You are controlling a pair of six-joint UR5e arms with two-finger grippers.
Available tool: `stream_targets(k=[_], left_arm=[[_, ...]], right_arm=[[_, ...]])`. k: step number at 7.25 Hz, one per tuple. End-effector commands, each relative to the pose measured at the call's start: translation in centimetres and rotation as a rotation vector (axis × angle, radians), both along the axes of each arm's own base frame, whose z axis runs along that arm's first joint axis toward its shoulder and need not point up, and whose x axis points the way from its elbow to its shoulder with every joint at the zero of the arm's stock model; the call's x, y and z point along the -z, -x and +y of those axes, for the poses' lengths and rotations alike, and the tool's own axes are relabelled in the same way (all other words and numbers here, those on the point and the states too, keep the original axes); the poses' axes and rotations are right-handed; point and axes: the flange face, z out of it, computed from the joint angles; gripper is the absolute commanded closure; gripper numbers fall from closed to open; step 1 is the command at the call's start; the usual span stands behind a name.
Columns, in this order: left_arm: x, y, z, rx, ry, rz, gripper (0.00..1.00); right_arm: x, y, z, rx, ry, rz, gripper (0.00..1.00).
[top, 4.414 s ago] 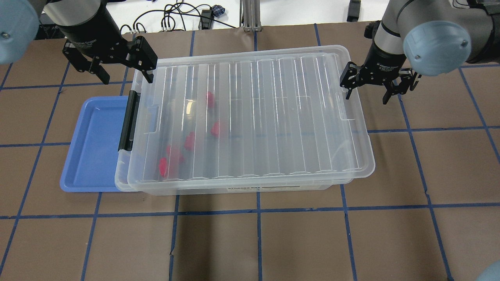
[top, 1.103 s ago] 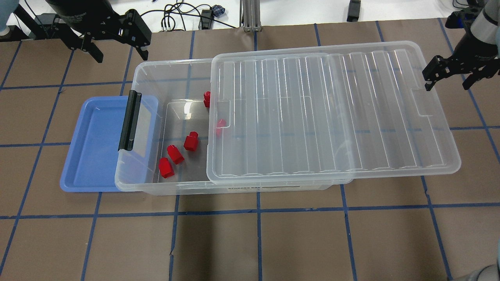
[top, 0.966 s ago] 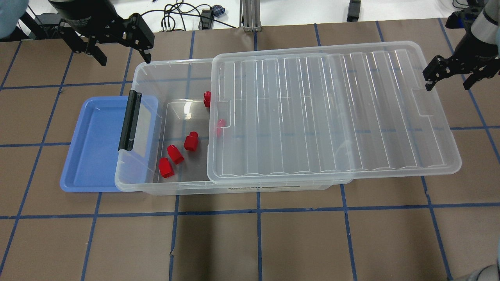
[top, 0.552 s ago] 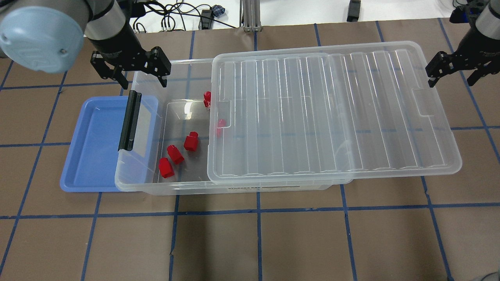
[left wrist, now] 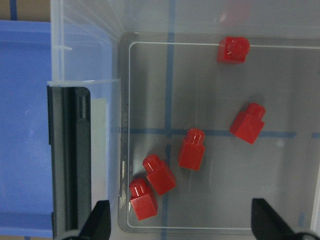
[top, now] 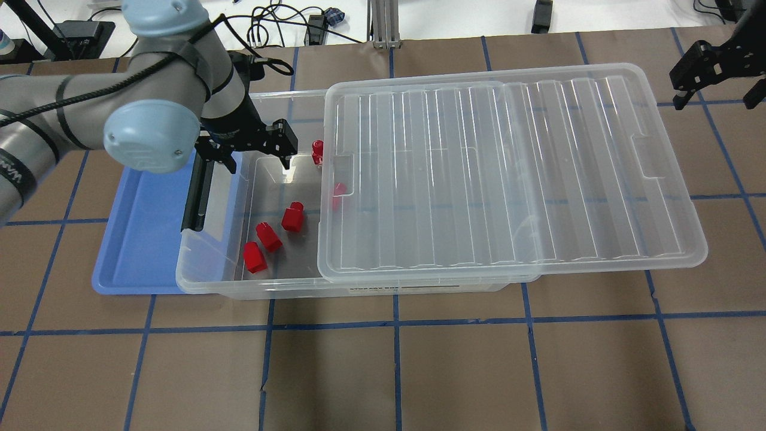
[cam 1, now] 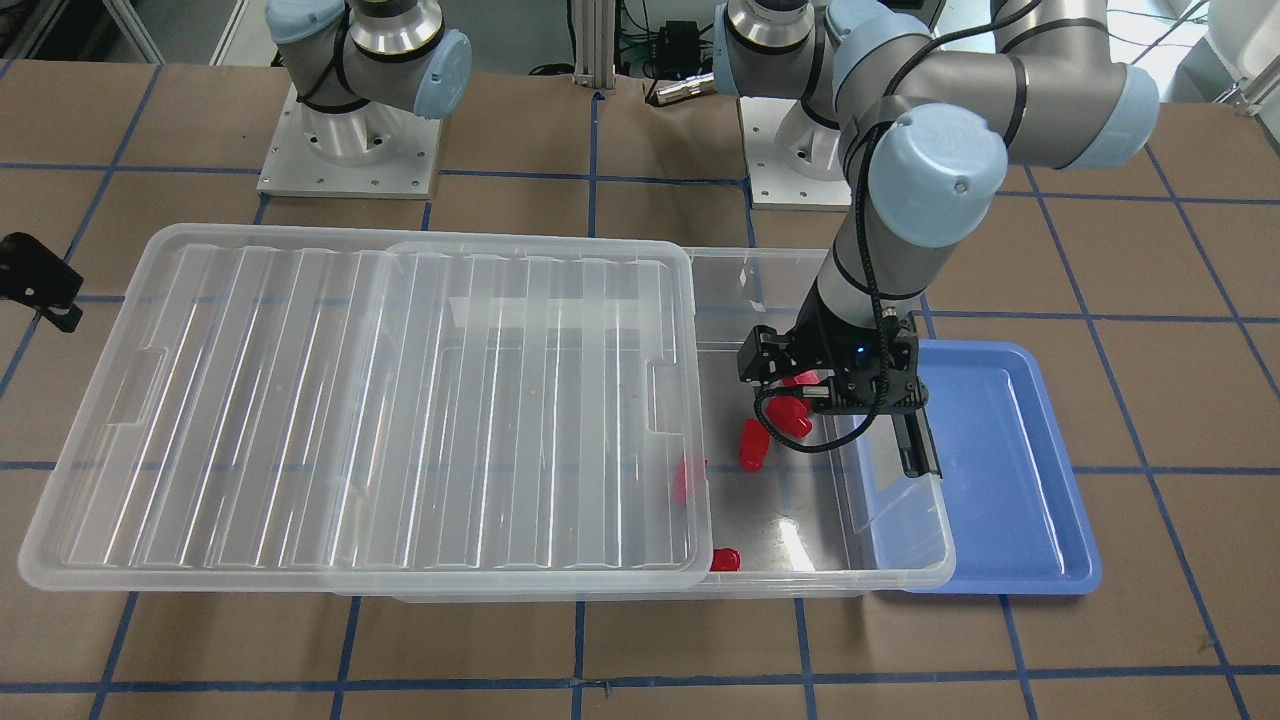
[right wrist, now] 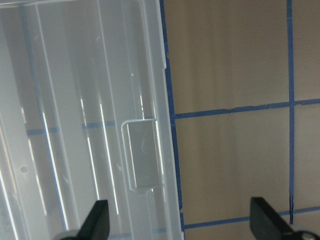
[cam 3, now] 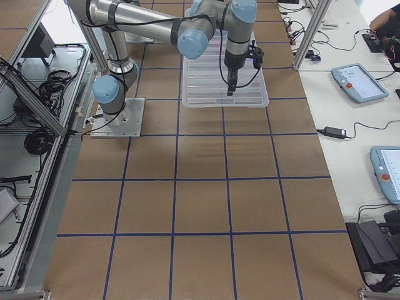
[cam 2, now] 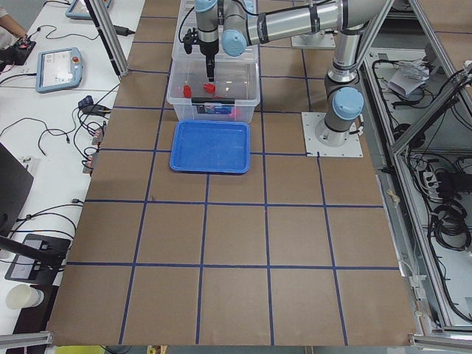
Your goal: Place red block in blue tray from box
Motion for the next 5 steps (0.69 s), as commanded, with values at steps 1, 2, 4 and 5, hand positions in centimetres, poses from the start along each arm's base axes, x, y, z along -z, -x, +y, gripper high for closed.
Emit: stream_targets(k=[1, 2, 4, 5], left_arm=[[4.2, 0.4, 1.2, 0.09, 0.052, 0.003, 0.0], [5.2, 0.4, 1.7, 0.109, 0.042, 0.004, 0.0], [6.3, 0.0, 1.6, 0.144, 0.021, 0.004, 0.0], [7.2, 0.0, 1.6, 0.146, 0.003, 0.004, 0.0]], right_arm=[[-0.9, -4.7, 0.8, 0.041, -0.011, -0.002, 0.0], [-0.1, -4.8, 1.0, 0.04, -0.031, -0.007, 0.0], [1.5, -4.7, 1.4, 0.029, -0.065, 0.0, 0.0], [1.5, -4.7, 1.4, 0.03, -0.065, -0.001, 0.0]])
